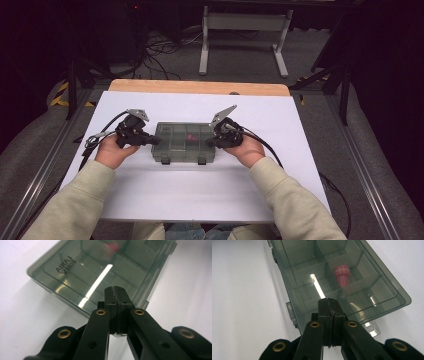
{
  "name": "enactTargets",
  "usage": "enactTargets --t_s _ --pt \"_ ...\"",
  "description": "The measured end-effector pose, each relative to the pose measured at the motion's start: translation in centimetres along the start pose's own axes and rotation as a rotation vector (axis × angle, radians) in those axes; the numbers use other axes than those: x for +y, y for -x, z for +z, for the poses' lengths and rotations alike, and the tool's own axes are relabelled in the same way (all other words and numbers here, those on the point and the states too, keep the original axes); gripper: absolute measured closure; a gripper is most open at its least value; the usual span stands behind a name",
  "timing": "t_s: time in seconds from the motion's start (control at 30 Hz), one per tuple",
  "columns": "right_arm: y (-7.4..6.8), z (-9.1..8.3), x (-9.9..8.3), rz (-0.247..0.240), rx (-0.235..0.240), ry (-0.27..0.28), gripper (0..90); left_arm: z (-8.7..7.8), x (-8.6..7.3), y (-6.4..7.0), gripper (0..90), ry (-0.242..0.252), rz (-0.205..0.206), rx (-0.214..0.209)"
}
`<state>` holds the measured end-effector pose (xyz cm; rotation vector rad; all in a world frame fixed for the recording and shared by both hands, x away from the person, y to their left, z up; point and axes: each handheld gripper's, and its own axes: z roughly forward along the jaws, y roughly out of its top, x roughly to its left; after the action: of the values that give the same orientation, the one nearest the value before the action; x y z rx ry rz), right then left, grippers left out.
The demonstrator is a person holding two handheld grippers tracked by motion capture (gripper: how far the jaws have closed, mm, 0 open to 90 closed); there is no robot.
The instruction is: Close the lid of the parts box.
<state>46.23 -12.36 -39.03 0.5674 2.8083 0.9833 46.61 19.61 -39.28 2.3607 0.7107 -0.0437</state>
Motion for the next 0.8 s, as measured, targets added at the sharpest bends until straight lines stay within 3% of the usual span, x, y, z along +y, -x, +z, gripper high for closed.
enactTargets --t_s 0.2,0.8 --pt "-0.1 0.2 -0.1 -0.001 0.011 -0.017 90.0 0.7 0.1 0.4 89.6 -0.057 0.011 -0.009" --pt "-0.4 0.7 -0.5 -0.014 0.012 -0.043 89.5 1.3 -0.1 0.6 88.9 -0.101 0.031 0.004"
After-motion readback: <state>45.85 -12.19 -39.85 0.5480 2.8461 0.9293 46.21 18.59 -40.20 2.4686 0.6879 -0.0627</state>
